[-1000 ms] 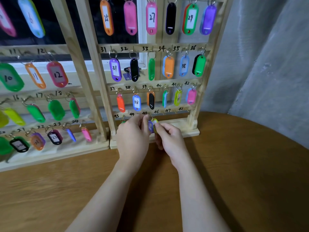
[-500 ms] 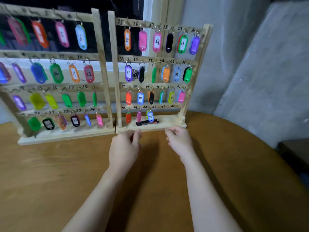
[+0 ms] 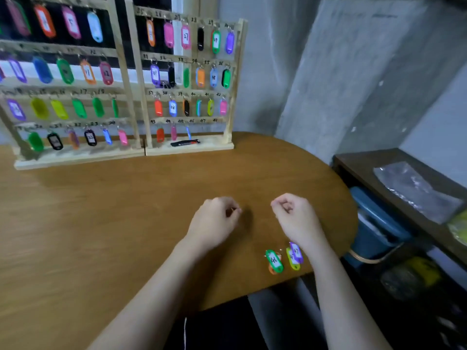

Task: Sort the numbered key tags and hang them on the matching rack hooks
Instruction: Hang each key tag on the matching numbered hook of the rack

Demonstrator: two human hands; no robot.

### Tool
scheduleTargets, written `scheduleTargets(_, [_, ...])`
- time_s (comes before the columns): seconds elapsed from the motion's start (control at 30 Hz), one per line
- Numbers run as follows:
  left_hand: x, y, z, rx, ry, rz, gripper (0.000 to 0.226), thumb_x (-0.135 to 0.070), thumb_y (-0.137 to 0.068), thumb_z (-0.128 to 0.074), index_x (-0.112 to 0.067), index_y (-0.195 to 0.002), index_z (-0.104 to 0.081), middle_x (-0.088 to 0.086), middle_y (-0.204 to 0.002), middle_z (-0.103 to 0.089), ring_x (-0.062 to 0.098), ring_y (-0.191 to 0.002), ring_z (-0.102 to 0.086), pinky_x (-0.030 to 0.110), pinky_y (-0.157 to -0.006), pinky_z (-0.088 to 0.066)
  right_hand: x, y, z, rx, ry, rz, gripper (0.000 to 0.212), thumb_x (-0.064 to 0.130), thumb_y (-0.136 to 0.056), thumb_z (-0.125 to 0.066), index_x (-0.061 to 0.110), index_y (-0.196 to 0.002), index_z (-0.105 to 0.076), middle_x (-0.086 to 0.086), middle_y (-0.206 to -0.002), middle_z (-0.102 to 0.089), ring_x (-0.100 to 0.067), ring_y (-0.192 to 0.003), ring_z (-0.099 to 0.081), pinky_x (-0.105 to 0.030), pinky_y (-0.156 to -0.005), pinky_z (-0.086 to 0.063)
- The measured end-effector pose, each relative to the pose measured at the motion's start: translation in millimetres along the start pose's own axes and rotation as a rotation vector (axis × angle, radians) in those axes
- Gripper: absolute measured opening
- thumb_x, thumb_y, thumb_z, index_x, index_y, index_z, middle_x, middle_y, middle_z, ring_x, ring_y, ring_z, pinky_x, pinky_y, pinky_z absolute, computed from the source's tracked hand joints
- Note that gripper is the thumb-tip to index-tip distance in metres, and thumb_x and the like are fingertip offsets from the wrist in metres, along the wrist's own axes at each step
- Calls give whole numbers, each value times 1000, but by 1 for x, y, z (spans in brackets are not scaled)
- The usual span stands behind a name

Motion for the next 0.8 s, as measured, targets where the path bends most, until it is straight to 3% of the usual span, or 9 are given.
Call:
scheduleTargets(0.13, [-21,18,-38,169,9,-67,11,-34,-90,-65,-27,-90,-74,-11,-82,-72,8,-84,-66,32,-83,-55,-28,43,20,9,141,20,19,30,-97,-63,27,-78,-64,7,-62,-62,-13,-68,-58,-25,-59,-41])
scheduleTargets(0.27, [-37,33,-59,288,-7,-132,11,-33,-93,-67,-28,-99,-74,-11,-95,-72,6,-94,-64,25,-89,-49,-46,75,15,44,181,23,16,33,-92,-69,29,-78,-65,20,-63,-62,-8,-61,-55,-34,-62,-51])
scheduleTargets(0.33, [-40,37,-65,303,-39,-163,13,-32,-92,-67,-29,-103,-74,-10,-99,-72,7,-96,-64,25,-90,-49,-49,85,9,36,200,26,19,36,-89,-72,26,-76,-62,17,-55,-58,-11,-54,-50,-37,-69,-55])
scheduleTargets(0.47, [-39,39,-69,336,-81,-167,19,-29,-89,-71,-27,-108,-74,-12,-88,-68,9,-84,-63,25,-82,-49,-52,91,-3,52,309,-25,24,53,-85,-73,31,-88,-64,11,-59,-60,-9,-67,-59,-35,-75,-55])
scheduleTargets(0.57, [-38,39,-70,345,-86,-157,20,-21,-86,-70,-28,-105,-73,-15,-78,-61,3,-69,-55,22,-71,-43,-52,91,-8,51,309,-55,27,53,-84,-75,30,-95,-66,9,-66,-65,-15,-74,-65,-35,-73,-55])
scheduleTargets(0.8, [-32,38,-67,317,-23,-143,7,-22,-90,-70,-30,-90,-71,-16,-81,-64,-3,-75,-57,14,-70,-41,-52,83,-10,88,277,-70,23,47,-83,-78,32,-89,-62,8,-64,-67,-10,-68,-64,-39,-70,-57])
Point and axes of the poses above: each hand's wrist, its own y-axis away from the middle knuckle, its own z-axis out of the back of the hand, x = y × z, the point moved 6 cm from there along -y, towards the middle knuckle
